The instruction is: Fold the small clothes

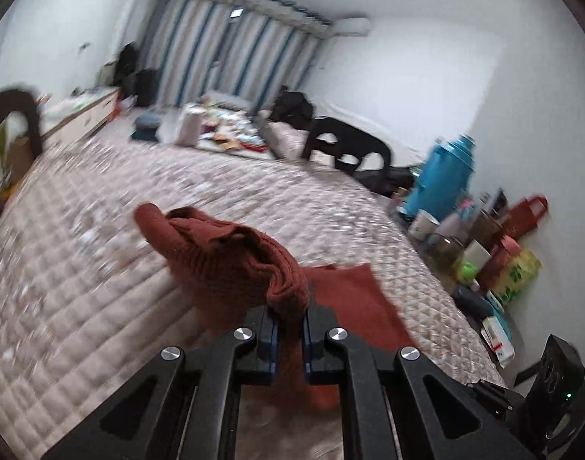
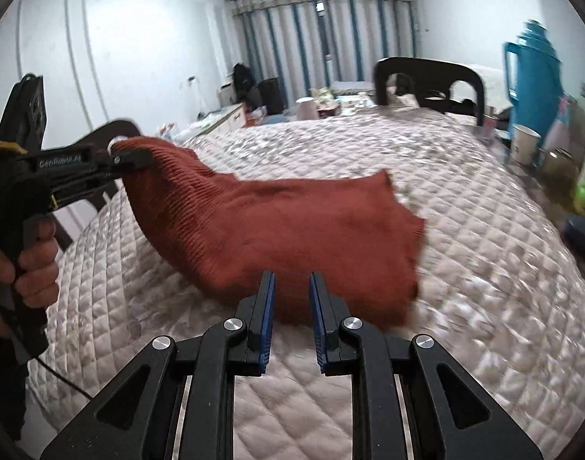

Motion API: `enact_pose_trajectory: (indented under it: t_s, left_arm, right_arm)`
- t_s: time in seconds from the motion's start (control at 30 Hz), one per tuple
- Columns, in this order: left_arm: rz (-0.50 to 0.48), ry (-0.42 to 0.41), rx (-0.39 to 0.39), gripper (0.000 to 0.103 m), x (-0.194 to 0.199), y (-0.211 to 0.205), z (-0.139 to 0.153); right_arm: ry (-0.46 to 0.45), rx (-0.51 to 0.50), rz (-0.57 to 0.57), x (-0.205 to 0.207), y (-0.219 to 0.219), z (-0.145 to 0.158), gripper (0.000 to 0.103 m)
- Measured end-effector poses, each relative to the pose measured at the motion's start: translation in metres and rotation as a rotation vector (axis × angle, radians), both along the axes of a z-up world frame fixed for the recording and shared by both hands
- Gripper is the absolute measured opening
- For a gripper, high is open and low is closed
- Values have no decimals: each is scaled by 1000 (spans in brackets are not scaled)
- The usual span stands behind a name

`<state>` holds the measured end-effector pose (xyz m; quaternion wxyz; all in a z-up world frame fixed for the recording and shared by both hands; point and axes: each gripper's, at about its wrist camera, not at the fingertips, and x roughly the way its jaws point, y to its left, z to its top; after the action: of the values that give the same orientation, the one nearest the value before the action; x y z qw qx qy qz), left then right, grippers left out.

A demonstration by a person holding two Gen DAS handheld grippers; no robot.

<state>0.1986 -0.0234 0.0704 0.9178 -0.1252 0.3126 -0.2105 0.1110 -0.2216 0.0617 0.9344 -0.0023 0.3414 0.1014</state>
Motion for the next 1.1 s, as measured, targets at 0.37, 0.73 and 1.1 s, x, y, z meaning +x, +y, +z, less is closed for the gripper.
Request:
enact_pose_trajectory:
  t_s: [0.37,0.73,1.1]
  left_arm:
    - [-331,69,96,10,-6,-130,-43]
    - [-411,42,106,22,-30,-133,-47]
    - [-170,25,91,28,2,-72,-30]
  right_arm:
    - [12,60,-166,-20,-74,-4,18]
    - [9,139,-156,-15,-97,-6,18]
    - [70,349,23,22,-77,-13,46]
